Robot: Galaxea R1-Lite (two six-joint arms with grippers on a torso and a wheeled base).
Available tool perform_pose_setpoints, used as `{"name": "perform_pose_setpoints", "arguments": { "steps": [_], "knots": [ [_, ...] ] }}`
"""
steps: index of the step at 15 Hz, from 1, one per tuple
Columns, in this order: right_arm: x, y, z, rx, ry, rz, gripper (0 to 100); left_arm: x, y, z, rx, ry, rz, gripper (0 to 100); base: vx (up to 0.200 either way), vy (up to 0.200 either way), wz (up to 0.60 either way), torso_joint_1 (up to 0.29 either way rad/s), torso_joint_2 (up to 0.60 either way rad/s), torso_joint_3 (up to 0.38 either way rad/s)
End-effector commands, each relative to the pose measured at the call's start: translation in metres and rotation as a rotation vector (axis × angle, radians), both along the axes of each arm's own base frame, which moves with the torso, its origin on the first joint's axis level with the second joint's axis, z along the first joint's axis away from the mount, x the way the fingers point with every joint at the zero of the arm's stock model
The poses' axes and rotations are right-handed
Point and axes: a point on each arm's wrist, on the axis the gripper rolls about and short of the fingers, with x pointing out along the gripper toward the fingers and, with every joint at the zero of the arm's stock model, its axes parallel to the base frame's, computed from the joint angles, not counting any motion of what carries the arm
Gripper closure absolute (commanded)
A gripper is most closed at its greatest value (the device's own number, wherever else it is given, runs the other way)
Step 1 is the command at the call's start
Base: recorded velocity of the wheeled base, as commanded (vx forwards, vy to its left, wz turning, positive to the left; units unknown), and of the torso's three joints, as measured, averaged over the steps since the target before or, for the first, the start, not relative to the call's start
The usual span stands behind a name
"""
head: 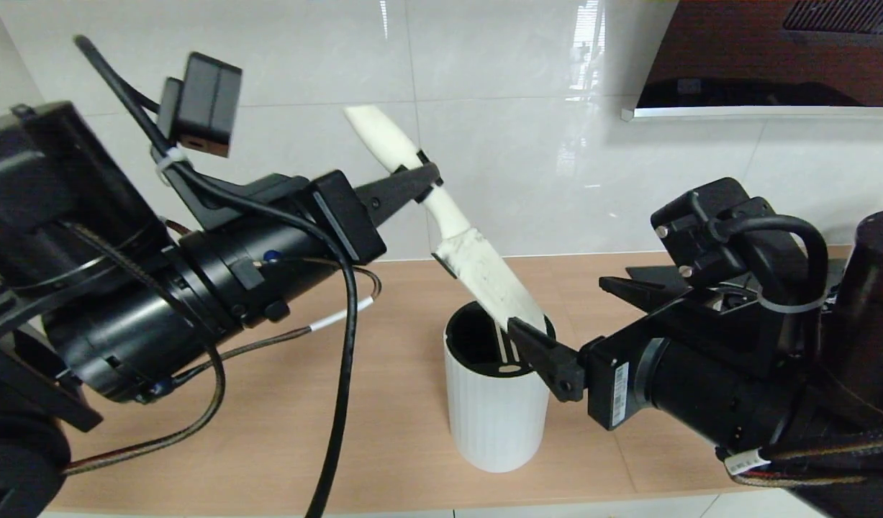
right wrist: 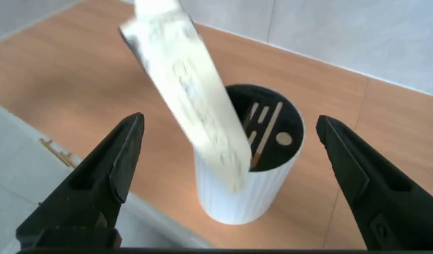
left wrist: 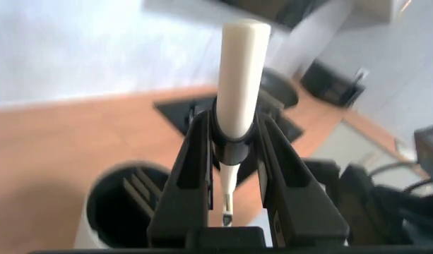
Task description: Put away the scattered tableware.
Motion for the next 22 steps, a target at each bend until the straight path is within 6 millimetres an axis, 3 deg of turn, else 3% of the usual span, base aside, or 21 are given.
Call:
{"name": "perform_pose_setpoints", "arguments": {
  "steps": [1,5,9,16,22],
  "knots": [
    [0.001,-0.005,0.004,0.012,-0.008,-0.013,0,-0.003,0.004,0.010,-0.034,-0.059,0.007,100,0.000,0.000,0.00,0.000,0.00,0.000],
    [0.003,-0.007,0.004,0.007,-0.011,-0.023,0,-0.002,0.008,0.013,0.017,-0.220,0.064,100,0.000,0.000,0.00,0.000,0.00,0.000],
    [0.009,-0.011,0.005,-0.007,-0.023,-0.051,0,0.011,0.009,-0.004,0.128,-0.239,0.115,100,0.000,0.000,0.00,0.000,0.00,0.000],
    [0.011,-0.010,0.001,-0.020,-0.016,-0.055,0,0.036,-0.014,-0.049,0.259,-0.324,0.143,100,0.000,0.000,0.00,0.000,0.00,0.000],
    [0.011,-0.010,0.001,-0.021,-0.015,-0.055,0,0.039,-0.020,-0.058,0.259,-0.324,0.130,100,0.000,0.000,0.00,0.000,0.00,0.000]
  ]
}}
